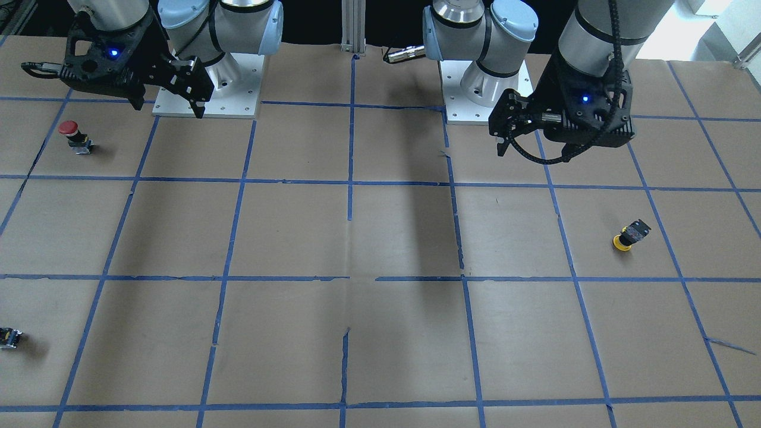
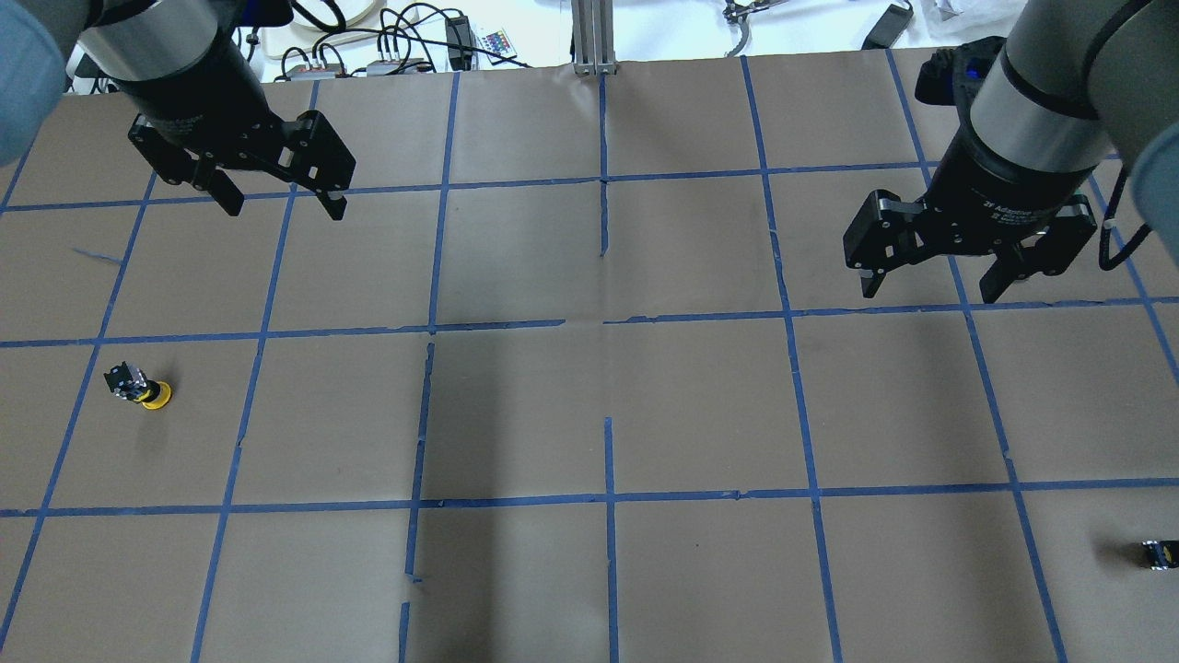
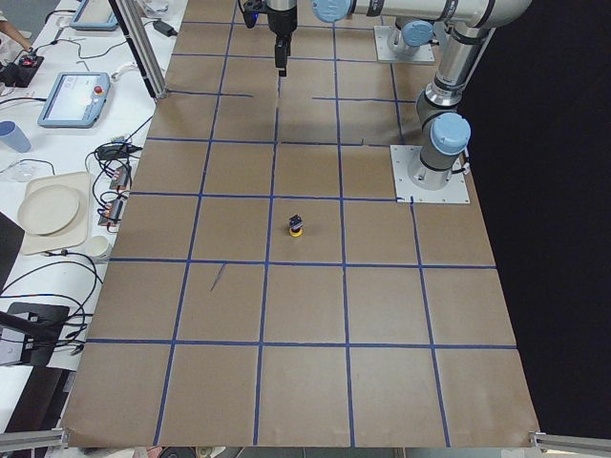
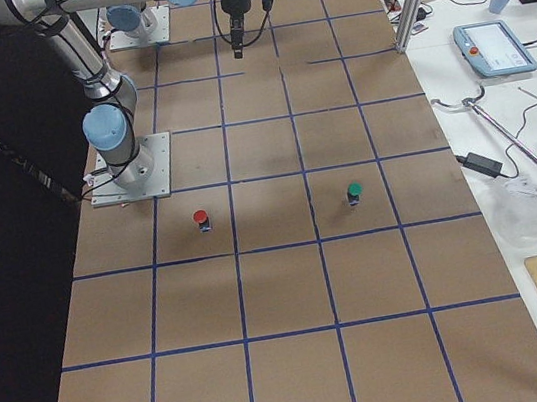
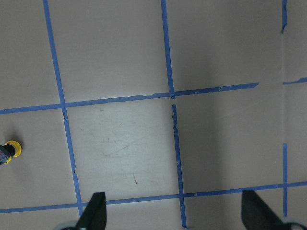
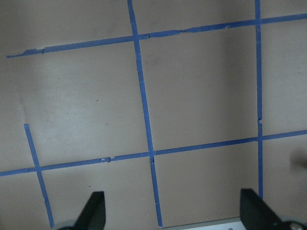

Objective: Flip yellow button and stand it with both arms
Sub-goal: 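Move the left gripper down over the yellow-capped button lying on its side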

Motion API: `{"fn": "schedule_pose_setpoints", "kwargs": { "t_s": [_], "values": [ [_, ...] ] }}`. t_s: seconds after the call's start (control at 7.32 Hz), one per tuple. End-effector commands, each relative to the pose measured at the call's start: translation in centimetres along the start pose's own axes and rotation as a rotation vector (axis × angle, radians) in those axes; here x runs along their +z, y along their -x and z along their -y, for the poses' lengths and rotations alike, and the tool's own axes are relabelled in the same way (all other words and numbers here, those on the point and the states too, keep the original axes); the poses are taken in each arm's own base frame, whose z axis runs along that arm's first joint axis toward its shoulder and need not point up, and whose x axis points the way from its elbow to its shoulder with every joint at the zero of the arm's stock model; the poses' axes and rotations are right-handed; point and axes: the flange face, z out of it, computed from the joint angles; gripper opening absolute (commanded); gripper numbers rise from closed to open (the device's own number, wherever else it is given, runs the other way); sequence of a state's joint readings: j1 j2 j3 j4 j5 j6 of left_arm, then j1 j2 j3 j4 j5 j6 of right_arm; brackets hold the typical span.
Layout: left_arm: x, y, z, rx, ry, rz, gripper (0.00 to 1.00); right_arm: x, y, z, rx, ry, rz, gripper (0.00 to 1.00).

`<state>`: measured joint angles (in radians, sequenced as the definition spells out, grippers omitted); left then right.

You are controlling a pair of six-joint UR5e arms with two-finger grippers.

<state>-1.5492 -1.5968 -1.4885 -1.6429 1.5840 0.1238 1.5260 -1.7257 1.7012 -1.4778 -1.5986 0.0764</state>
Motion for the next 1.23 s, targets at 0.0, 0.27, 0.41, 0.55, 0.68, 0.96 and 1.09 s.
{"fn": "schedule_pose_setpoints", "kwargs": {
  "t_s": [0.0,0.27,0.41,0.55,0.68,0.96,1.09],
  "values": [
    [0.0,-1.8,-0.4,0.031,-0.004,0.003,1.0,0.0,0.0,0.0,-0.001,0.001,0.0,1.0],
    [0.2,-1.8,-0.6,0.05,-0.002,0.003,1.0,0.0,-0.1,0.0,0.0,0.0,-0.001,1.0],
    [0.4,-1.4,-0.7,0.051,0.003,0.004,1.0,0.0,-0.1,0.0,0.0,0.0,-0.001,1.0],
    [1.0,-0.4,-0.7,0.055,0.017,0.004,1.0,-0.1,0.0,-0.1,0.0,-0.002,0.002,1.0],
    [1.7,3.3,-0.5,0.008,0.031,0.0,1.0,0.0,0.1,0.0,-0.001,-0.001,0.002,1.0],
    [4.5,12.1,-1.0,0.15,0.074,-0.036,1.0,-0.1,0.1,-0.1,-0.001,-0.001,0.002,1.0],
    [6.0,16.3,-1.4,0.198,0.062,-0.04,1.0,-0.1,0.0,-0.1,-0.001,-0.002,0.002,1.0]
  ]
}}
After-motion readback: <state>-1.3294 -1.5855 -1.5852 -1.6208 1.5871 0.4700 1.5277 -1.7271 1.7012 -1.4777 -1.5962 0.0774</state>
